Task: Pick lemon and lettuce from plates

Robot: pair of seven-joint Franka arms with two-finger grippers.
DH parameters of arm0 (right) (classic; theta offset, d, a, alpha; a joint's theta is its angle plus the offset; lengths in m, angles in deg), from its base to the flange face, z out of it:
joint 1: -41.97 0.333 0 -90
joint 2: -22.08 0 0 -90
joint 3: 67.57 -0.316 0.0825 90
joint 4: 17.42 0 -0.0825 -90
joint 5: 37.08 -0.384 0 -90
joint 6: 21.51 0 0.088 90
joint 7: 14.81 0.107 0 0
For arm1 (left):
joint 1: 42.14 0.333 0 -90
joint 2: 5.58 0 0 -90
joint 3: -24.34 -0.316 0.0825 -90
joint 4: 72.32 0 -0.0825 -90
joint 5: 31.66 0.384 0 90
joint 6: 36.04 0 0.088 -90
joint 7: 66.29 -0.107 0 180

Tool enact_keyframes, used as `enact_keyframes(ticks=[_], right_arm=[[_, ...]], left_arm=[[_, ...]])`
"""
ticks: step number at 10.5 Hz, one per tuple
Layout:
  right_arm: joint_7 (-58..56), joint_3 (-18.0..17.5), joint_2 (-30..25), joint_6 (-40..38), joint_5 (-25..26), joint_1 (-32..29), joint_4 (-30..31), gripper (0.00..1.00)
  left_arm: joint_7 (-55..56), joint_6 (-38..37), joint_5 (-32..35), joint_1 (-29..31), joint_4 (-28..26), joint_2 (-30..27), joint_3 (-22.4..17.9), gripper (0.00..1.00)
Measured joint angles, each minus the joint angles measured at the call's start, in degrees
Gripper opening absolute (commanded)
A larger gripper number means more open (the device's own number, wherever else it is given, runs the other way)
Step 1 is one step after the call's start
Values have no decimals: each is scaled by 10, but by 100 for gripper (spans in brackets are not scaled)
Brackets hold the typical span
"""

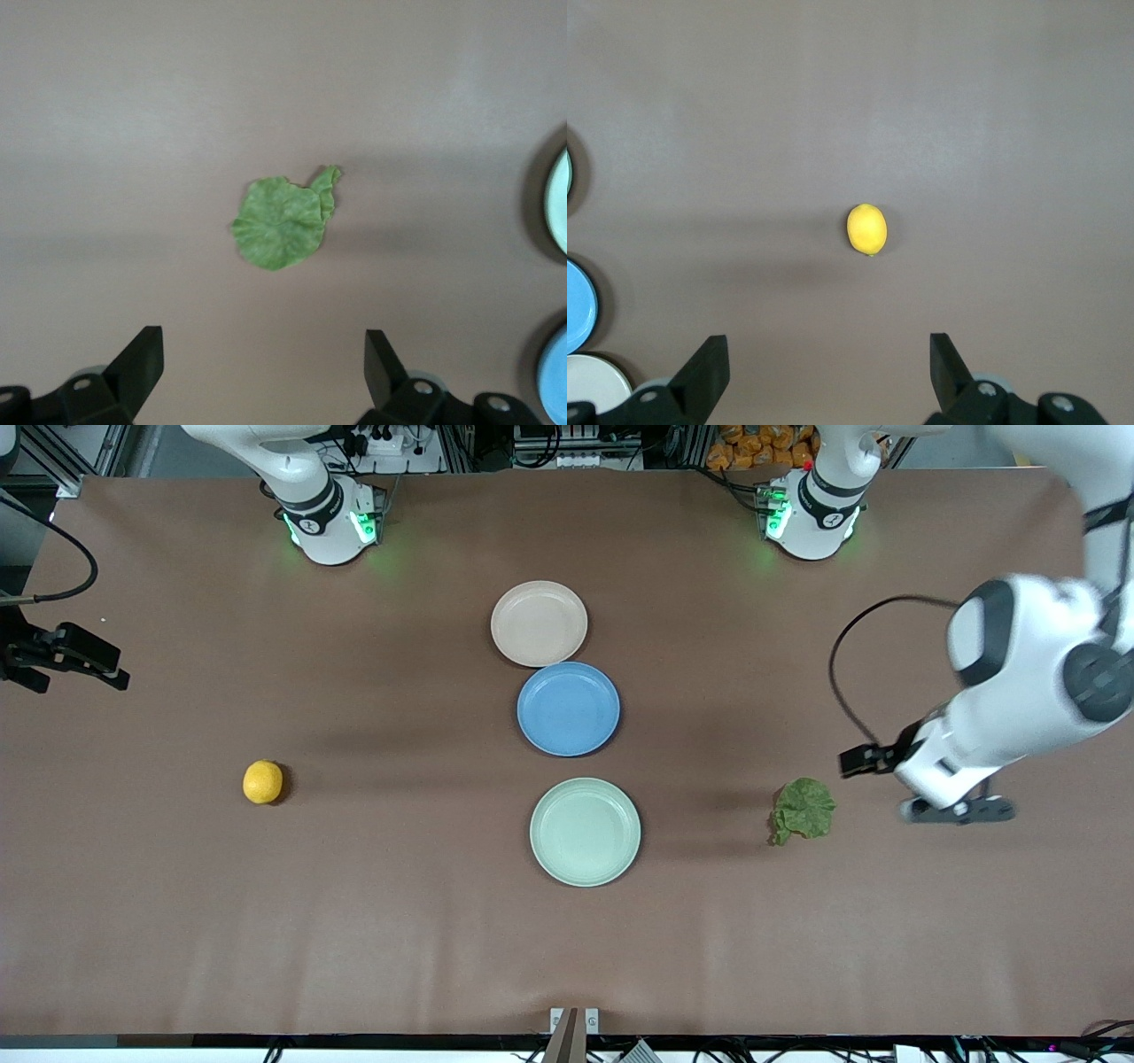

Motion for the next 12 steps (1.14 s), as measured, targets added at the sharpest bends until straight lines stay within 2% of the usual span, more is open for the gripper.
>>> enact_keyframes(ticks=[3, 6, 12], right_arm=[[0, 0, 0, 0, 0, 0, -1, 100], [0, 1, 0, 0, 0, 0, -1, 100], [0, 1, 1, 0, 0, 0, 0, 100]], left_arm=[[-9, -40, 51, 18, -1, -86, 12, 100], [-10, -65, 60, 18, 0, -141, 22, 100], [-43, -206, 56, 19, 50, -176, 24, 100]])
